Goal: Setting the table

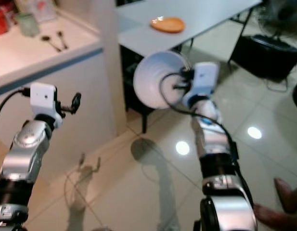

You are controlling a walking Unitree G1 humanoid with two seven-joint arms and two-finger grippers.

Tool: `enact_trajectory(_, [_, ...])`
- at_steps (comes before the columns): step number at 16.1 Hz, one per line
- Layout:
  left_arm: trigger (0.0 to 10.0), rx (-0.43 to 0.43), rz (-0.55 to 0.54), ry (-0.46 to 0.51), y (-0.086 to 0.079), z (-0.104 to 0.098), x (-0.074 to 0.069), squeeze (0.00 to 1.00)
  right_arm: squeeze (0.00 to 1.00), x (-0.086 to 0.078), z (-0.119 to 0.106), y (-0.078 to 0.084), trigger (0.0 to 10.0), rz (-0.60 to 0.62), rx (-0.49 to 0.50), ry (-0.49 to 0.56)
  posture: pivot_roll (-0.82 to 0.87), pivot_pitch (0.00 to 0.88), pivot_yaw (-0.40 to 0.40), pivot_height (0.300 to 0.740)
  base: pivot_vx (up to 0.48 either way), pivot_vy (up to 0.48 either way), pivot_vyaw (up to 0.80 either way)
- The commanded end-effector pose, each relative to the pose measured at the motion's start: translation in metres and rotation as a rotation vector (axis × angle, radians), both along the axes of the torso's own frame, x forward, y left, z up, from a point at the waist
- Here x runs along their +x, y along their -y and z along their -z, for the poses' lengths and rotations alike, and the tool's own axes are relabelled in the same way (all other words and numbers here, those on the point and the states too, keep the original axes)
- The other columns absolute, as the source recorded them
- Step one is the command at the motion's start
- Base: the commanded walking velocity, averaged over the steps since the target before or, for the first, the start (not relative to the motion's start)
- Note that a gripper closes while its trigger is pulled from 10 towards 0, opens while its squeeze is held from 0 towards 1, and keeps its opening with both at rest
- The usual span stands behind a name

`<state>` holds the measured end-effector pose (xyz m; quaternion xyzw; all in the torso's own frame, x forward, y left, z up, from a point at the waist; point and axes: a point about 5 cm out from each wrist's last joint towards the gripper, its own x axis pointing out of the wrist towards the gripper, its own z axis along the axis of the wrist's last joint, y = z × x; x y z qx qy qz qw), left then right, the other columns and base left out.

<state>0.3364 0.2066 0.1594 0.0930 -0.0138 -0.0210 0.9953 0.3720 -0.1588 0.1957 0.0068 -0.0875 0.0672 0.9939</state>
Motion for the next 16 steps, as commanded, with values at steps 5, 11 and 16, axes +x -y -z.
enact_trajectory(5, [10.0,0.029,0.015,-0.002,0.008,0.002,0.0,0.0,0.0,0.001,-0.01,0.008,0.0,0.022,-0.005,0.038,0.05,0.038,0.045,0.74,0.055,-0.078,0.0])
enact_trajectory(11, [10.0,0.063,0.038,0.001,0.014,0.002,-0.001,0.0,0.0,0.002,-0.01,0.004,0.0,0.008,-0.013,0.041,0.05,0.036,0.045,0.74,0.296,0.0,0.0])
enact_trajectory(16, [10.0,0.063,0.032,-0.001,0.016,0.003,0.0,0.0,0.0,-0.001,-0.006,-0.001,0.0,-0.024,-0.059,0.03,0.04,0.043,0.046,0.74,0.43,-0.061,0.0])
